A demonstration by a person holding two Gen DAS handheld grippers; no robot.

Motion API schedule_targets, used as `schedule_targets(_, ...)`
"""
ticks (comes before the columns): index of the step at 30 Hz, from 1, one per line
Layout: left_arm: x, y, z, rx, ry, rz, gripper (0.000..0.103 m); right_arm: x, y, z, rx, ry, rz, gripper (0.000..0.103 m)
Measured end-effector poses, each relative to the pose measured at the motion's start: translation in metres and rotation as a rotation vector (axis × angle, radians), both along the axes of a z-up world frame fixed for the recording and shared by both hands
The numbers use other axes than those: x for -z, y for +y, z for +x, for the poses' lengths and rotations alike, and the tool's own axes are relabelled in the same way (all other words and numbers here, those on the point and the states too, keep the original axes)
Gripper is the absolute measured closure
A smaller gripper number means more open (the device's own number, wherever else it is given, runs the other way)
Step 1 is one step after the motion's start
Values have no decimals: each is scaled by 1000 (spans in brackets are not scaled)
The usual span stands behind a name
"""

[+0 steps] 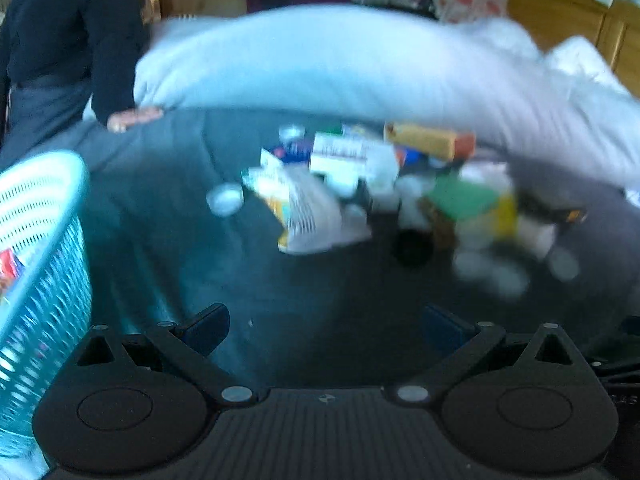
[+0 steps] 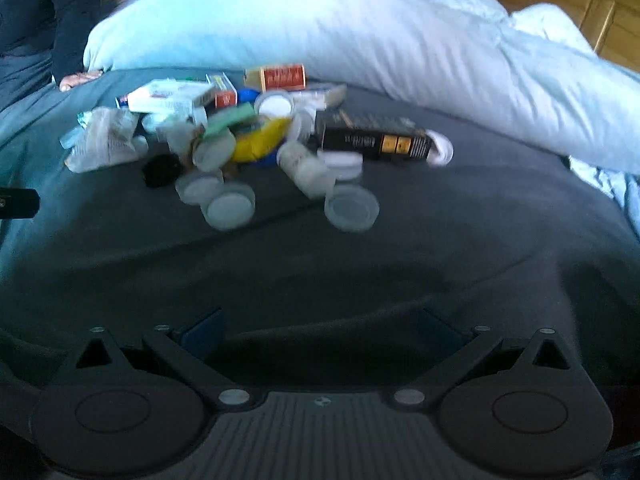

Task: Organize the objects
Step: 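Swing both tools back over the pile of lids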

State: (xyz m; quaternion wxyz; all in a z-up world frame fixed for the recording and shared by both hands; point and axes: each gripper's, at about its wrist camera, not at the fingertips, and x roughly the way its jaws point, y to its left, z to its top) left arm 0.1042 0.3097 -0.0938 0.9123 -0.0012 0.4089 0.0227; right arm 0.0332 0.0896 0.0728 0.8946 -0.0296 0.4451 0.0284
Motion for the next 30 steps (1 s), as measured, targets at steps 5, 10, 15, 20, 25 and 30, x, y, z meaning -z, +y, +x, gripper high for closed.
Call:
schedule_targets(5,26,-16,11,27,63,44,0,14,0,2,3,17,17,0)
schedule_targets(10,47,-25,25,33,189,54,0,12,3,9,31,60,27,0)
schedule_targets(15,55,-22,27,11,196,24,0,13,1,7,66,66,45,0)
schedule_targets(20,55,-20,27,8,197,14,0,14,5,4,108,52,39,0)
schedule_targets(25,55,-21,27,-1,193,12,0,18,2,-1,122,20,54,0)
schedule_targets(30,55,-21,27,-7,195,13,0,18,3,-2,122,14,54,0)
